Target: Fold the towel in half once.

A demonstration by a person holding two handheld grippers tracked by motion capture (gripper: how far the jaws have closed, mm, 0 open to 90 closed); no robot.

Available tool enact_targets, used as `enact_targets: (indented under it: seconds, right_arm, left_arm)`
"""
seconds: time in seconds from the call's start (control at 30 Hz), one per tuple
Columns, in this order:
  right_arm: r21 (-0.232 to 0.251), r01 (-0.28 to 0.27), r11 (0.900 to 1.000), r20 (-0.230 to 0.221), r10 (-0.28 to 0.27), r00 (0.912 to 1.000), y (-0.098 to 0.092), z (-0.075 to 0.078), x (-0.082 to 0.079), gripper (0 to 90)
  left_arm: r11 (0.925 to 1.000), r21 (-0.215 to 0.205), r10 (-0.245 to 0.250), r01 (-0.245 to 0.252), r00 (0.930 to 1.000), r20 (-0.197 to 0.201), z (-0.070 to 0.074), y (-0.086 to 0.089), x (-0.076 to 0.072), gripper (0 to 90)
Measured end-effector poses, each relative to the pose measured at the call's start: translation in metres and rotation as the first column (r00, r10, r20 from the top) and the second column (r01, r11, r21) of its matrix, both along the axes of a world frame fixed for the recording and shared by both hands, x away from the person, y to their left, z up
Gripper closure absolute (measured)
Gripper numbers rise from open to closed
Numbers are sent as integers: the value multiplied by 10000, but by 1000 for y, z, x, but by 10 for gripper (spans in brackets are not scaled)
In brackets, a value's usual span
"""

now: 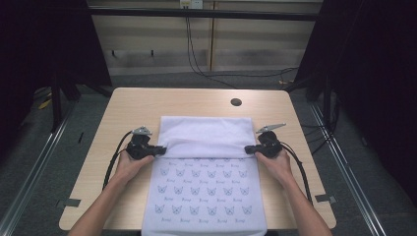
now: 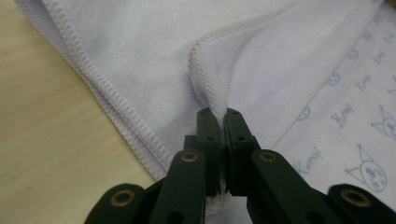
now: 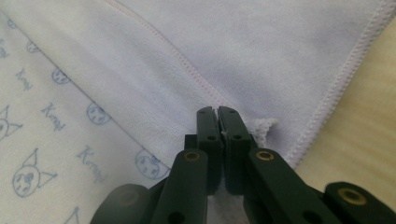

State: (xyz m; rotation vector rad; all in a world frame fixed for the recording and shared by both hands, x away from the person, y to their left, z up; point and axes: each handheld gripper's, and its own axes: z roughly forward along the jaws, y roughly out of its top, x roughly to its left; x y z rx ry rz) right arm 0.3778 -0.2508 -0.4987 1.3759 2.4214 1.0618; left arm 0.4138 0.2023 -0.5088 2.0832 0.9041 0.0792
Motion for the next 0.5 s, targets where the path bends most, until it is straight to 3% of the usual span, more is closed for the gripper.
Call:
enact_targets:
  seconds: [0.13,0.27,0.37,0.5]
  right_arm:
    - [119,420,9990,-35,-420,9991,0,-1,19,883]
    - [141,738,9972,-163,-736,9972,0,-1,34,883]
    - [307,1124,9932,-240,-1117,9935,0,-2,43,883]
    - [-52,1479,9890,64,-1478,9890,5,-2,51,883]
  left_arm:
    - [9999,61,120,-119,9999,-65,0,-1,16,868]
    - [9990,-86,431,-429,9990,151,-3,-2,26,868]
    - [9960,-227,866,-868,9962,-68,-3,-5,32,868]
    - [9950,57,998,-998,9950,89,-1,-9,39,868]
